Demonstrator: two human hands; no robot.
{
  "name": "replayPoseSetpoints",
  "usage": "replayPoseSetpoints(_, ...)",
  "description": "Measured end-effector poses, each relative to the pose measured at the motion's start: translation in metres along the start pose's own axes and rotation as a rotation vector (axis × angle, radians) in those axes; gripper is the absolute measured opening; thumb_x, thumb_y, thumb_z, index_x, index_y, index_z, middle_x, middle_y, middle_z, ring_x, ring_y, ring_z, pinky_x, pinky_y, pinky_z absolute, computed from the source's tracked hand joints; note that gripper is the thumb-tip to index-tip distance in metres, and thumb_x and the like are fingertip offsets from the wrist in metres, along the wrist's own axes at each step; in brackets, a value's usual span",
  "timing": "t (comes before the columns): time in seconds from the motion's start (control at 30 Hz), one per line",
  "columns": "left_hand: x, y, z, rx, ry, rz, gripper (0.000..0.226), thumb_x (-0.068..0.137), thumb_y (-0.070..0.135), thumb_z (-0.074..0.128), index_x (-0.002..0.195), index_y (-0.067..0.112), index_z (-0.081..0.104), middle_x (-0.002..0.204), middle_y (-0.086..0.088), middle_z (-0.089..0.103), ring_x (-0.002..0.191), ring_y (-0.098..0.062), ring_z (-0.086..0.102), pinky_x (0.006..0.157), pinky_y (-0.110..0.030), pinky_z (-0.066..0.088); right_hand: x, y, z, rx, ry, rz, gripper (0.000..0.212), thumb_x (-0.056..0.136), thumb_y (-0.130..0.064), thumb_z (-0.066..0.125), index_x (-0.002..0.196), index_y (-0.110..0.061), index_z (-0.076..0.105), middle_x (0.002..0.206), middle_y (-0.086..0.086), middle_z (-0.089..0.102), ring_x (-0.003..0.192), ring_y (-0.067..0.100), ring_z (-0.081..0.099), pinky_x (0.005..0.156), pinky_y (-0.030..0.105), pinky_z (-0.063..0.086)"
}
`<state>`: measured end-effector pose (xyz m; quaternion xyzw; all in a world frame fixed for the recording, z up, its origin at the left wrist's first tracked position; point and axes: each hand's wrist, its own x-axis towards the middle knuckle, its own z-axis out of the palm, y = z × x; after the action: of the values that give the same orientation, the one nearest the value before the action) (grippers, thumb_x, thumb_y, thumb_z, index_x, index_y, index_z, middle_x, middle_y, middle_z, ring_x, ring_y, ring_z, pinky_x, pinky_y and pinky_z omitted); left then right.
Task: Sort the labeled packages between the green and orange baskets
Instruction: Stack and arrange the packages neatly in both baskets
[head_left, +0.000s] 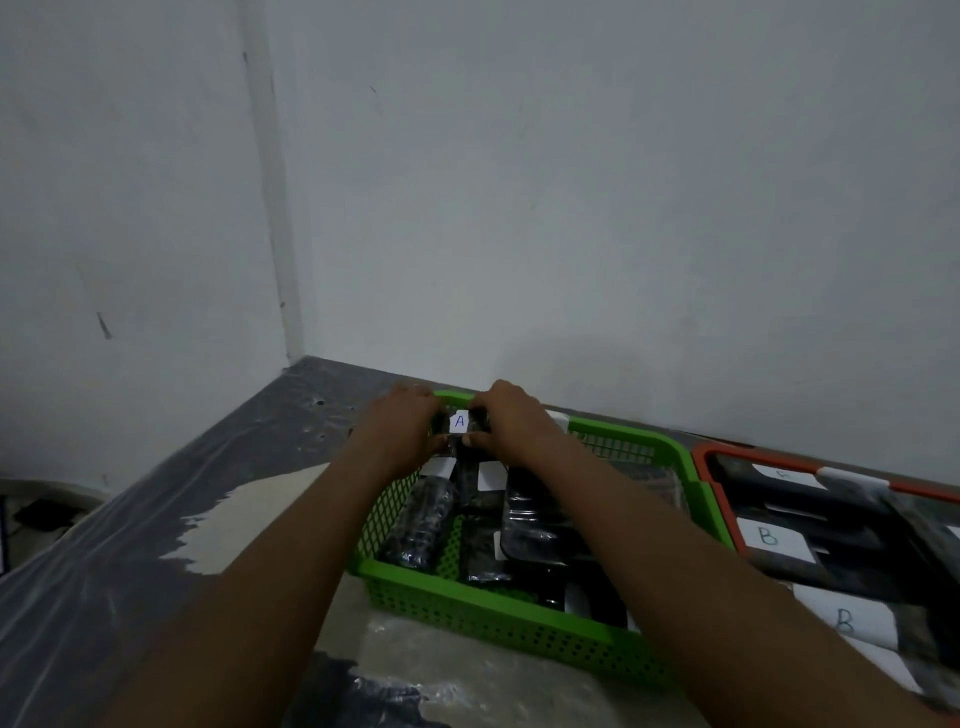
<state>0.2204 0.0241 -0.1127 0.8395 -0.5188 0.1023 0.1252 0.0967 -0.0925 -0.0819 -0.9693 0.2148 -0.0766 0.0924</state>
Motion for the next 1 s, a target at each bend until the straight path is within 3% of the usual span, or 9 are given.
replayPoseSetpoints(0.13, 0.002, -0.004, 0.003, -0.115, 0.014, -0.011, 0.023, 0.093, 0.025, 0.063, 0.109, 0.011, 0.071, 0.119, -0.009, 0.063, 0.110, -0.026, 0.055, 0.095, -0.041, 0.046, 0.006, -0.005, 0.011, -0.030, -0.005, 0.048, 0.042, 0.092, -0.034, 0.069, 0.121, -0.005, 0.065, 0.122, 0.018, 0.051, 0.106, 0.033, 0.058, 0.080, 0.032, 0.044)
replayPoseSetpoints(0.3, -0.018, -0.002, -0.007, -0.458, 0.192, -0.230, 0.032, 0.100, 0.018, 0.055, 0.129, 0.009, 0.063, 0.131, -0.013, 0.062, 0.115, -0.027, 0.060, 0.098, -0.036, 0.047, 0.001, -0.007, 0.009, -0.052, -0.007, 0.022, 0.046, 0.092, -0.037, 0.069, 0.125, -0.007, 0.061, 0.122, 0.016, 0.048, 0.106, 0.034, 0.058, 0.082, 0.035, 0.046)
replayPoseSetpoints(0.47, -0.066, 0.000, -0.013, -0.483, 0.127, -0.295, 0.044, 0.106, 0.027, 0.041, 0.147, 0.010, 0.045, 0.143, -0.016, 0.055, 0.127, -0.032, 0.054, 0.102, -0.040, 0.042, -0.017, -0.017, -0.007, -0.042, 0.152, -0.245, 0.044, 0.095, -0.037, 0.063, 0.132, -0.014, 0.057, 0.127, 0.008, 0.054, 0.107, 0.026, 0.058, 0.086, 0.034, 0.046)
replayPoseSetpoints(0.57, -0.093, 0.006, -0.007, -0.477, 0.142, -0.266, 0.045, 0.107, 0.025, 0.037, 0.151, 0.015, 0.039, 0.140, -0.014, 0.056, 0.122, -0.032, 0.056, 0.096, -0.040, 0.046, -0.030, -0.033, -0.005, -0.130, 0.022, -0.348, 0.034, 0.092, -0.038, 0.064, 0.120, -0.017, 0.064, 0.118, 0.006, 0.064, 0.107, 0.025, 0.061, 0.083, 0.032, 0.047)
replayPoseSetpoints(0.63, -0.103, 0.009, -0.003, -0.488, 0.178, -0.267, 0.046, 0.107, 0.024, 0.036, 0.153, 0.017, 0.036, 0.132, -0.014, 0.061, 0.112, -0.032, 0.061, 0.084, -0.036, 0.047, -0.037, -0.041, 0.005, -0.284, -0.144, -0.259, 0.046, 0.091, -0.050, 0.062, 0.122, -0.015, 0.062, 0.123, 0.008, 0.063, 0.117, 0.029, 0.057, 0.095, 0.041, 0.048)
replayPoseSetpoints(0.73, -0.105, 0.012, -0.001, -0.481, 0.202, -0.284, 0.045, 0.107, 0.024, 0.036, 0.152, 0.019, 0.037, 0.119, -0.014, 0.066, 0.097, -0.030, 0.063, 0.075, -0.034, 0.046, -0.043, -0.046, 0.019, -0.413, -0.331, -0.122, 0.053, 0.090, -0.066, 0.054, 0.103, -0.015, 0.060, 0.115, 0.009, 0.058, 0.127, 0.033, 0.045, 0.110, 0.063, 0.025)
replayPoseSetpoints(0.8, -0.103, 0.012, -0.001, -0.470, 0.211, -0.298, 0.044, 0.107, 0.023, 0.036, 0.150, 0.020, 0.038, 0.118, -0.013, 0.066, 0.096, -0.029, 0.063, 0.076, -0.037, 0.049, -0.043, -0.048, 0.023, -0.377, -0.346, -0.098, 0.057, 0.089, -0.068, 0.054, 0.104, -0.013, 0.061, 0.124, 0.012, 0.056, 0.132, 0.034, 0.038, 0.112, 0.070, 0.013)
replayPoseSetpoints(0.9, -0.102, 0.014, -0.003, -0.453, 0.215, -0.320, 0.045, 0.106, 0.024, 0.037, 0.151, 0.020, 0.039, 0.124, -0.013, 0.065, 0.103, -0.031, 0.063, 0.083, -0.040, 0.051, -0.044, -0.049, 0.023, -0.281, -0.325, -0.085, 0.067, 0.080, -0.072, 0.063, 0.106, -0.010, 0.062, 0.131, 0.016, 0.053, 0.130, 0.034, 0.040, 0.113, 0.070, 0.013)
replayPoseSetpoints(1.0, -0.105, 0.014, -0.006, -0.475, 0.236, -0.327, 0.044, 0.105, 0.023, 0.040, 0.149, 0.020, 0.042, 0.129, -0.011, 0.063, 0.109, -0.029, 0.062, 0.088, -0.041, 0.051, -0.044, -0.050, 0.019, -0.187, -0.271, -0.097, 0.063, 0.075, -0.071, 0.069, 0.087, -0.010, 0.057, 0.109, 0.016, 0.061, 0.121, 0.033, 0.052, 0.112, 0.068, 0.023)
